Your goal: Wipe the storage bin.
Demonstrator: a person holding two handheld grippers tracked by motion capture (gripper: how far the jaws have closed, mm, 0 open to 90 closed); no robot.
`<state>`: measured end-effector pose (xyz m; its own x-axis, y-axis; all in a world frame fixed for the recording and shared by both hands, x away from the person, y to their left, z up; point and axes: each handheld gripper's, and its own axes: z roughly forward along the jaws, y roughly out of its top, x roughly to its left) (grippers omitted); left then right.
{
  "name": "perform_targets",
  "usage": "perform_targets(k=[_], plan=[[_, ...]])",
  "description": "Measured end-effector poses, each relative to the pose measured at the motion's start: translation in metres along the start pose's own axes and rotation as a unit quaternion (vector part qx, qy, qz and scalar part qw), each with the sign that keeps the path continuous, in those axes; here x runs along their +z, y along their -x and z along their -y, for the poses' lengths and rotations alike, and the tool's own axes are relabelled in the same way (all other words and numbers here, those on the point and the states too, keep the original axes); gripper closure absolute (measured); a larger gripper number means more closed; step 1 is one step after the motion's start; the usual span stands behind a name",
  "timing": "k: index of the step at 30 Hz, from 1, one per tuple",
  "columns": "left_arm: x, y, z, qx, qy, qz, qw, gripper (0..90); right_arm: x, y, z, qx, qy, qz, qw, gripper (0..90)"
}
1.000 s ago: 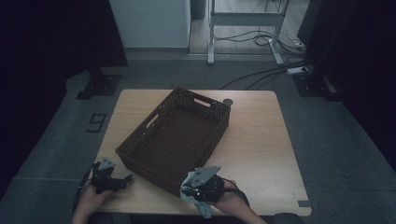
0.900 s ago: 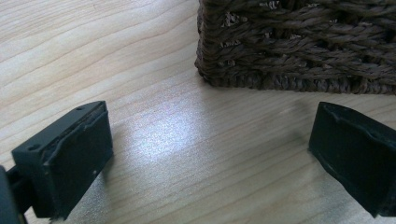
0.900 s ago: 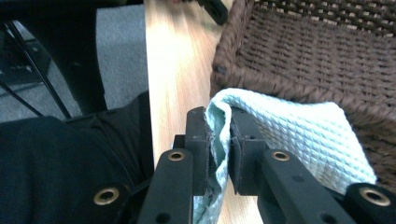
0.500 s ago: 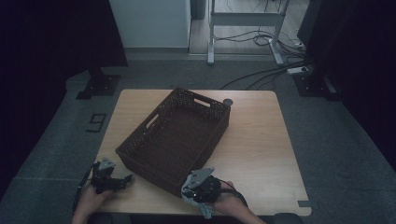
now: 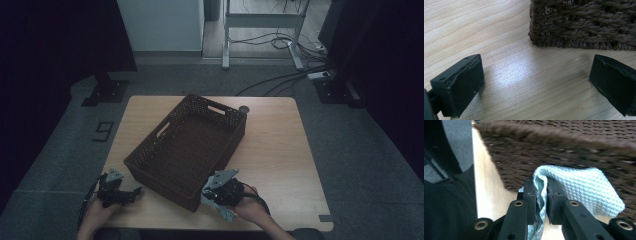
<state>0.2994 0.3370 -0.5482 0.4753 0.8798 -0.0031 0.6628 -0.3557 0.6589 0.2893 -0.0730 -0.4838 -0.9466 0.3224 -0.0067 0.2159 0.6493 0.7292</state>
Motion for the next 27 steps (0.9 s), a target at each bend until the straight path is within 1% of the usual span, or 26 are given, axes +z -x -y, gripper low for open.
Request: perform_targets(k=[4, 5, 9, 13, 15, 16, 17, 18, 19, 20, 21, 22, 24, 25, 26, 27], plan=[[0.000, 0.000, 0.000, 0.000, 0.000, 0.000, 1.0000, 0.0, -0.001, 0.010, 0.001, 0.008, 0.000, 0.010, 0.9999, 79.2], [0.000, 0.000, 0.000, 0.000, 0.000, 0.000, 1.0000, 0.0, -0.001, 0.010, 0.001, 0.008, 0.000, 0.010, 0.9999, 79.2], [0.000, 0.000, 0.000, 0.000, 0.000, 0.000, 1.0000, 0.0, -0.001, 0.018, 0.002, 0.017, -0.001, 0.016, 0.9997, 79.2], [0.000, 0.000, 0.000, 0.000, 0.000, 0.000, 1.0000, 0.0, -0.004, 0.027, 0.004, 0.024, -0.003, 0.028, 0.9993, 79.1], [0.000, 0.000, 0.000, 0.000, 0.000, 0.001, 1.0000, 0.0, -0.004, 0.028, 0.004, 0.027, -0.003, 0.029, 0.9992, 79.2], [0.000, 0.000, 0.000, 0.000, 0.000, 0.001, 1.0000, 0.0, -0.005, 0.030, 0.005, 0.030, -0.003, 0.032, 0.9990, 79.2], [0.000, 0.000, 0.000, 0.000, 0.000, 0.001, 1.0000, 0.0, -0.007, 0.036, 0.006, 0.036, -0.003, 0.039, 0.9986, 79.2], [0.000, 0.000, 0.000, 0.000, 0.000, 0.001, 1.0000, 0.0, -0.007, 0.036, 0.006, 0.036, -0.003, 0.039, 0.9986, 79.2], [0.000, 0.000, 0.000, 0.000, 0.000, 0.001, 1.0000, 0.0, -0.008, 0.041, 0.007, 0.040, -0.003, 0.044, 0.9982, 79.2], [0.000, 0.000, 0.000, 0.000, 0.000, 0.001, 1.0000, 0.0, -0.008, 0.041, 0.007, 0.040, -0.003, 0.044, 0.9982, 79.2], [0.000, 0.000, 0.000, 0.000, 0.000, 0.000, 1.0000, 0.0, -0.009, 0.046, 0.008, 0.046, -0.002, 0.048, 0.9978, 79.2], [0.000, 0.000, 0.000, 0.000, 0.000, 0.000, 1.0000, 0.0, -0.009, 0.046, 0.008, 0.046, -0.002, 0.048, 0.9978, 79.2], [0.000, 0.000, 0.000, 0.000, 0.000, 0.001, 1.0000, 0.0, -0.010, 0.051, 0.009, 0.052, -0.002, 0.052, 0.9973, 79.2], [0.000, 0.000, 0.000, 0.000, 0.000, 0.001, 1.0000, 0.0, -0.011, 0.055, 0.009, 0.054, -0.002, 0.058, 0.9968, 79.1], [0.000, 0.000, 0.000, 0.000, 0.000, 0.001, 1.0000, 0.0, -0.011, 0.055, 0.009, 0.054, -0.002, 0.058, 0.9968, 79.1], [0.000, 0.000, 0.000, 0.000, 0.000, 0.001, 1.0000, 0.0, -0.012, 0.060, 0.010, 0.059, -0.003, 0.062, 0.9964, 79.2]])
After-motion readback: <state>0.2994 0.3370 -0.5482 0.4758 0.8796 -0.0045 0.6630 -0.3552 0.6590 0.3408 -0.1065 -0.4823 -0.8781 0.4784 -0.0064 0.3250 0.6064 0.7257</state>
